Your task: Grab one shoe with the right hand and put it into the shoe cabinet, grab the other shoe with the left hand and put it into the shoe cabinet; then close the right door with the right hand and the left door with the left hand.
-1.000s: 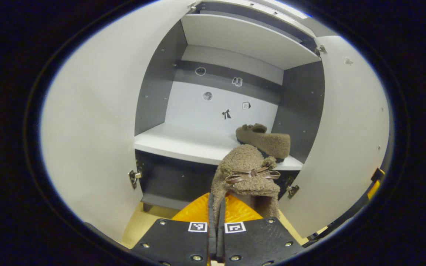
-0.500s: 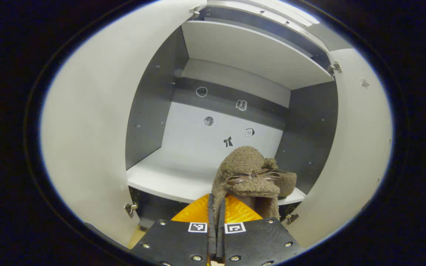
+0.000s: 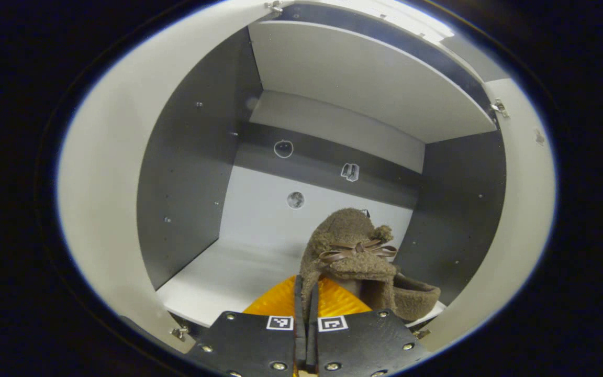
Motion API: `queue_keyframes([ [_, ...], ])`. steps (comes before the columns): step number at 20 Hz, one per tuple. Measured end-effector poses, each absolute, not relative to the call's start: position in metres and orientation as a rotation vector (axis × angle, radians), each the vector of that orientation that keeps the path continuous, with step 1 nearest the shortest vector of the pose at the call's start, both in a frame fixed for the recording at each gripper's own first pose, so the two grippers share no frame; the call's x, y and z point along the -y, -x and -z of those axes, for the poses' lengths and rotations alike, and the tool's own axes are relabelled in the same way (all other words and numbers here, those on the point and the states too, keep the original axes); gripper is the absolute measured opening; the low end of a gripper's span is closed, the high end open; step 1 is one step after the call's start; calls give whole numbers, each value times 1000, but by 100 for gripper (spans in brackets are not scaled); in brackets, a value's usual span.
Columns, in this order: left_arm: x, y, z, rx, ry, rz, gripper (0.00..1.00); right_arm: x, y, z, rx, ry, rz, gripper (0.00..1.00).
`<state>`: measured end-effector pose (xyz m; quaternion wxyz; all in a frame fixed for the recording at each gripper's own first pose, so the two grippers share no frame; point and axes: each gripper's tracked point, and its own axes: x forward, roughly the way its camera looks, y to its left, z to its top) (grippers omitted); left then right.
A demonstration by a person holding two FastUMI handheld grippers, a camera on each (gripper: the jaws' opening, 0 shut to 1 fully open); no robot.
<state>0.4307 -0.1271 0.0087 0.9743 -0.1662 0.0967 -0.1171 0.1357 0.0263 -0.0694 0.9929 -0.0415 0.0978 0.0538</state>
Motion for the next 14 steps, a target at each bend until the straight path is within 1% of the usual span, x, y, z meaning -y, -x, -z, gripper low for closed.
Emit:
queue_keyframes([
  [5,129,-471,10,-230,335,214,2,-27,-146,76,-209,79,-70,97],
  [6,130,-478,16,-244,334,208,0,-28,-148,77,-211,79,-67,98],
  [7,130,-483,22,-259,330,202,2,-29,-150,78,-212,81,-63,98],
  [9,127,-491,33,-284,316,185,2,-31,-152,79,-215,84,-61,98],
  [10,126,-495,35,-285,306,176,7,-31,-154,79,-217,86,-59,98],
  [11,128,-496,37,-290,296,182,7,-32,-155,80,-220,87,-57,98],
  [13,132,-497,35,-288,274,200,12,-33,-156,81,-223,83,-54,98],
  [14,128,-499,28,-256,265,188,14,-33,-156,80,-224,80,-52,98],
])
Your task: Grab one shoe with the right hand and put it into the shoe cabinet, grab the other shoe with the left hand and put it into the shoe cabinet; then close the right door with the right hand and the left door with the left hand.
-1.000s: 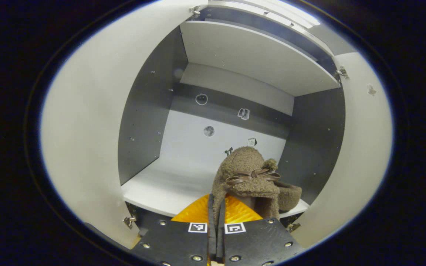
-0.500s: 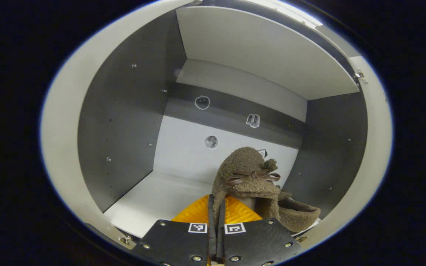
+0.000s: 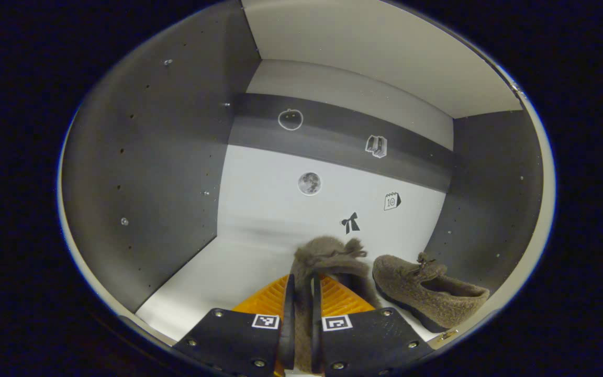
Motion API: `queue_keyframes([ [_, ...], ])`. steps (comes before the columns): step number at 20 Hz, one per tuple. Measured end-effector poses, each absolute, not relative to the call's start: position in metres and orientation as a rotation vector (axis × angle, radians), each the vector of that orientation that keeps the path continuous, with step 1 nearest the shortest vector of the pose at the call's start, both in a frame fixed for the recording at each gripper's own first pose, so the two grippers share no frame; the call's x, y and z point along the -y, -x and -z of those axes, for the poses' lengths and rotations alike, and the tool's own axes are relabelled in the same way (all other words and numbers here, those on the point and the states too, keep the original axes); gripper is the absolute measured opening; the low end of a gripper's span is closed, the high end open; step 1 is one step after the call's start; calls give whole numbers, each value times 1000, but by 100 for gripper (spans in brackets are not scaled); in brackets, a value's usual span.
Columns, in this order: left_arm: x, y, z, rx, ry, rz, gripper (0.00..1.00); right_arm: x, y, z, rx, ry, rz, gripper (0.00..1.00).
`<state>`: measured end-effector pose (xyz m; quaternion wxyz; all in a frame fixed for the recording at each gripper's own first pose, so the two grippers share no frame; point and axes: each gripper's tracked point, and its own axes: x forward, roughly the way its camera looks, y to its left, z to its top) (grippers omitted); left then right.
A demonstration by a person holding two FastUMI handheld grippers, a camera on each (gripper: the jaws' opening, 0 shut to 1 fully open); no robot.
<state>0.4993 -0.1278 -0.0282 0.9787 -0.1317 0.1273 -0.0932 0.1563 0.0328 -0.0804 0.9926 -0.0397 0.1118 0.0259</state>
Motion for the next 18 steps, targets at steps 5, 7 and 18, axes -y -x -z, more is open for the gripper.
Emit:
queue_keyframes([
  [5,127,-483,-6,-153,218,201,75,-31,-150,75,-209,76,-51,97],
  [7,118,-462,-19,-124,182,174,89,-28,-143,69,-200,66,-52,98],
  [18,93,-297,-77,-28,79,152,97,4,-87,35,-151,19,-102,98],
])
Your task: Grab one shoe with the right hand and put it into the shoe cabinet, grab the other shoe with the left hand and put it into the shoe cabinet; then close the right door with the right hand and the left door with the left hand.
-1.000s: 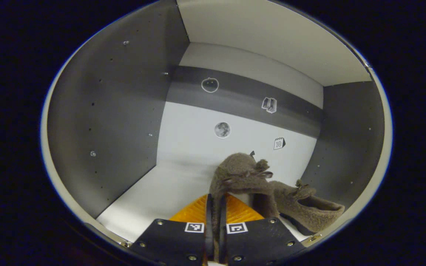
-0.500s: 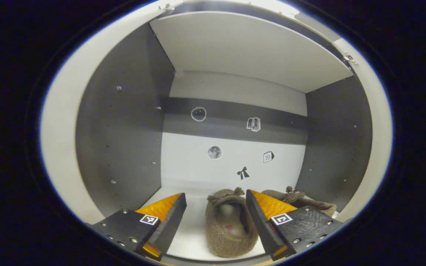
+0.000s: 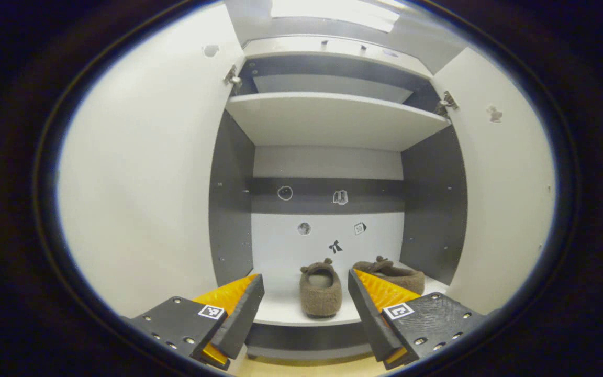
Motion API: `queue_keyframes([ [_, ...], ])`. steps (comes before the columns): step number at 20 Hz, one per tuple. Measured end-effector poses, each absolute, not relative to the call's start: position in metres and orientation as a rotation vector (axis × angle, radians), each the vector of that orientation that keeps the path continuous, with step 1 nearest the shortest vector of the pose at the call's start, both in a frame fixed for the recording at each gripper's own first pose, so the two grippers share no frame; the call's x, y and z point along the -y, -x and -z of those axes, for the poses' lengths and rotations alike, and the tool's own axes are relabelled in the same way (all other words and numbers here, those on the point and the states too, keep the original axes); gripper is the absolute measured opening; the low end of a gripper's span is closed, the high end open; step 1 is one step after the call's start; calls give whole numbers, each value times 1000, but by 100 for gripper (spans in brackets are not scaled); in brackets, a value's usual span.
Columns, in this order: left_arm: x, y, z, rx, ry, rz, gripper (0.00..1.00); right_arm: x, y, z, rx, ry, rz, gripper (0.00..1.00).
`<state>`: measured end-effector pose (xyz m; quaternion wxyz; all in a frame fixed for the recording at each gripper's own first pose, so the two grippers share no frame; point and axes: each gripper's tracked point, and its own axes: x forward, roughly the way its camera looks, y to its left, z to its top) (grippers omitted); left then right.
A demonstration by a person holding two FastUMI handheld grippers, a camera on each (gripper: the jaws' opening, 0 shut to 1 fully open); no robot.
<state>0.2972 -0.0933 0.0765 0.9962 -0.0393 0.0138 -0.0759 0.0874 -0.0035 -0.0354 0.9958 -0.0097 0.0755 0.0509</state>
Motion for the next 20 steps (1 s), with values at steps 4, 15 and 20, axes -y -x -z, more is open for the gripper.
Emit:
queue_keyframes([
  [4,86,-242,-85,-21,69,147,97,13,-74,28,-142,6,-113,98],
  [15,71,-129,-75,-18,36,138,97,24,-47,19,-124,-11,-166,98],
  [20,56,-91,-64,-43,35,114,97,21,-44,16,-129,-35,-188,98],
])
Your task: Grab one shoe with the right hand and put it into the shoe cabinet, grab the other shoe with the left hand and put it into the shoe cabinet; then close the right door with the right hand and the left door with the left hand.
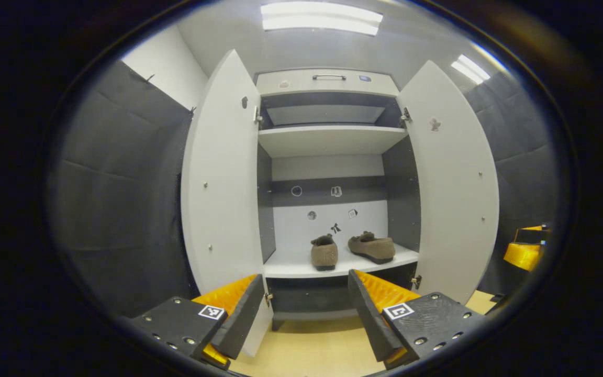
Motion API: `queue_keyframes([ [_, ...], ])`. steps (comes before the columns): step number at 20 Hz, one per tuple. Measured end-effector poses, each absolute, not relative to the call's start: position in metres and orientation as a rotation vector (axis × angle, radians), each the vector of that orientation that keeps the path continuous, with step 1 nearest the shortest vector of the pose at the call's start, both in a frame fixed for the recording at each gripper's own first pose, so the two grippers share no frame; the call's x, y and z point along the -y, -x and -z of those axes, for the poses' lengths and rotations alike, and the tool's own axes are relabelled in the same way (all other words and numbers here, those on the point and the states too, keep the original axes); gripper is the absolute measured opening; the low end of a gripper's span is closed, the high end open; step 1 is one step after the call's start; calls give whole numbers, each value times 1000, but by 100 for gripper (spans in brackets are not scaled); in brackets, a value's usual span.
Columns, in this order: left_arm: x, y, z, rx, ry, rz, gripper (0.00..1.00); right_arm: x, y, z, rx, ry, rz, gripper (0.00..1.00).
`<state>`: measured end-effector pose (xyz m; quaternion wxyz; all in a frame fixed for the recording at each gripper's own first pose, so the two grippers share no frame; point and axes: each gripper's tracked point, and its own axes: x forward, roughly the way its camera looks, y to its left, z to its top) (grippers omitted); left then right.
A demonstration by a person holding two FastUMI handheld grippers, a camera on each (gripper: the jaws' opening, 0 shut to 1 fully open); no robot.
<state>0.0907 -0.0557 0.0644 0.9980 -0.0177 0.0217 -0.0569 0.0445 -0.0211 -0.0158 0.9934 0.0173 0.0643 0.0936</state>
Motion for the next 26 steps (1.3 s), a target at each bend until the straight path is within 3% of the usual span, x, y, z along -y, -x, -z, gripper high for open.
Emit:
queue_keyframes([
  [3,42,-75,-65,-40,26,99,93,21,-48,13,-116,-8,-188,96],
  [4,37,-73,-65,-38,24,98,97,22,-49,11,-113,-3,-183,98],
  [5,32,-69,-65,-38,24,95,93,22,-50,10,-111,-2,-176,98],
  [6,28,-65,-65,-41,24,93,98,24,-51,7,-102,-5,-170,98],
  [9,14,-57,-63,-48,29,86,93,35,-55,-7,-62,-13,-128,96],
  [10,9,-53,-60,-50,33,83,97,42,-58,-10,-59,-8,-108,98],
  [16,-20,-49,-59,-50,33,52,97,91,-77,-22,-78,31,43,98],
  [17,-26,-51,-59,-51,32,50,93,98,-80,-24,-75,27,68,98],
  [19,-36,-52,-58,-52,24,41,97,113,-88,-29,-65,23,123,98],
  [21,-46,-52,-58,-53,15,28,93,132,-94,-34,-63,25,192,98],
  [22,-53,-53,-58,-51,12,19,98,141,-98,-36,-60,29,229,96],
  [25,-70,-53,-56,-51,17,-6,97,163,-109,-44,-51,30,326,98],
  [26,-77,-53,-54,-52,19,-16,93,167,-114,-44,-54,25,350,98],
])
